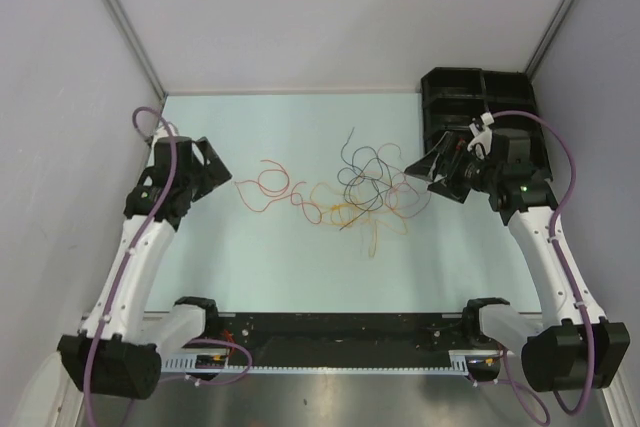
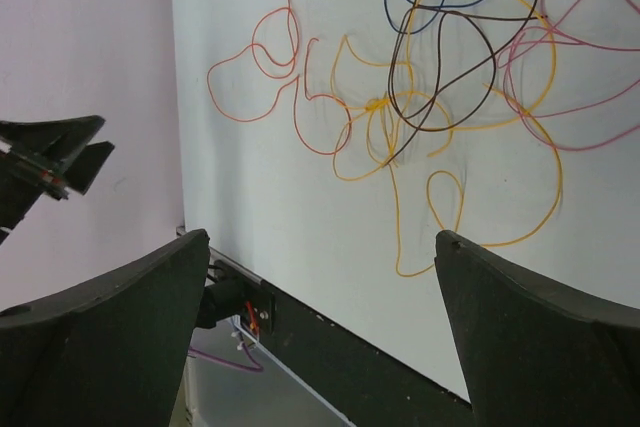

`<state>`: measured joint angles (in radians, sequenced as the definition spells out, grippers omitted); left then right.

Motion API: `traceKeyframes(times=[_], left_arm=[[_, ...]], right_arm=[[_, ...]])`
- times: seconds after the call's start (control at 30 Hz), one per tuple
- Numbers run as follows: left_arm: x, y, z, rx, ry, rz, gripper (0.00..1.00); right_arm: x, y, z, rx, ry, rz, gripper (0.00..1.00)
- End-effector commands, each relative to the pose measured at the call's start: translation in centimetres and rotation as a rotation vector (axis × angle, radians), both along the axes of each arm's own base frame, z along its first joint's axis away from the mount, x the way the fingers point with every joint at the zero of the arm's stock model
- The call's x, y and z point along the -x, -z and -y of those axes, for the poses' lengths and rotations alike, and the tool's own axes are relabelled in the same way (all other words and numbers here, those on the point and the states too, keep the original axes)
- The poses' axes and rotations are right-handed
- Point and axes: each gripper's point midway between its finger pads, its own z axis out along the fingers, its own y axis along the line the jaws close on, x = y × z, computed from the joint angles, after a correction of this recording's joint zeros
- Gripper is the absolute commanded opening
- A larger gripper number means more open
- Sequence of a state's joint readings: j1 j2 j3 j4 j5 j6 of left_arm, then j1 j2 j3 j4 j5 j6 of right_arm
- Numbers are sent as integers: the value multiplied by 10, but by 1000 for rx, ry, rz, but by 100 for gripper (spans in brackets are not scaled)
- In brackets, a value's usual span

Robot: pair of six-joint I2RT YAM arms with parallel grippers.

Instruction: Untangle the cables

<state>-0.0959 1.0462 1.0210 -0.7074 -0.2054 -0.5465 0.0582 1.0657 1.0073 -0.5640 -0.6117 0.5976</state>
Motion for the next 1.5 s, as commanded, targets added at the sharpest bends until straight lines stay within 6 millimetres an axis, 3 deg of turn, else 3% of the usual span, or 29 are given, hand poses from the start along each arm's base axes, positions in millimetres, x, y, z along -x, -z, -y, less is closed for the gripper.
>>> traceKeyframes(times=[0.0,0.03,0.07,0.13,0.17,0.2,0.27,0.3,0.37,0.43,0.47,0.5,0.57,0.6,0.7,0.8,0.9,1.0,1.13,1.23,1.27,1.37,1.43,1.47], left_arm=[[26,-29,-22,52,-214,59,100],[31,-13,-20,79,-218,20,100],[29,0,8,166,-33,-12,100],[53,62,-1,269,-144,-226,100],[62,75,11,364,-101,-297,100],[63,80,2,351,-118,-306,100],[59,59,-12,243,-110,-243,100],[54,33,-30,151,-162,-189,100],[51,15,-40,87,-187,-157,100],[47,29,-35,125,-198,-167,100],[48,46,-27,188,-204,-197,100],[61,83,-2,312,-118,-317,100],[72,108,18,442,-70,-386,100],[67,105,20,448,-51,-321,100],[56,78,-3,322,-114,-235,100],[40,80,5,347,-60,-234,100],[18,68,14,345,-24,-149,100],[2,69,24,312,12,-147,100],[-20,84,38,290,53,-167,99],[-34,89,34,254,39,-171,89],[-38,100,34,245,37,-201,77],[-56,100,40,246,56,-193,48],[-62,112,47,237,68,-228,43],[-68,108,48,228,73,-225,41]], right_arm=[[6,-12,0,38,-10,50,100],[6,-10,0,46,-5,44,100],[6,-9,0,53,5,39,100],[5,-6,2,64,34,25,100],[5,-6,1,62,36,23,100],[3,-5,3,63,48,17,100],[2,-3,1,56,65,-2,100],[3,-2,0,50,65,-9,100],[2,-4,-5,26,54,-4,100],[1,-1,-7,9,61,-10,100],[-1,0,-8,-18,89,-37,100],[-3,3,-6,-21,113,-54,100],[-6,4,-13,-67,78,-65,100],[-3,1,-21,-107,34,-68,100],[0,2,-29,-123,-27,-69,100],[4,7,-28,-97,-32,-74,100],[6,6,-30,-93,-42,-69,100],[7,7,-29,-85,-40,-68,100],[6,6,-32,-92,-54,-64,100],[5,3,-35,-92,-67,-54,100],[4,2,-36,-87,-74,-48,100],[0,-1,-37,-73,-83,-32,100],[-2,-6,-38,-65,-87,-20,100],[-3,-6,-37,-60,-85,-17,100]])
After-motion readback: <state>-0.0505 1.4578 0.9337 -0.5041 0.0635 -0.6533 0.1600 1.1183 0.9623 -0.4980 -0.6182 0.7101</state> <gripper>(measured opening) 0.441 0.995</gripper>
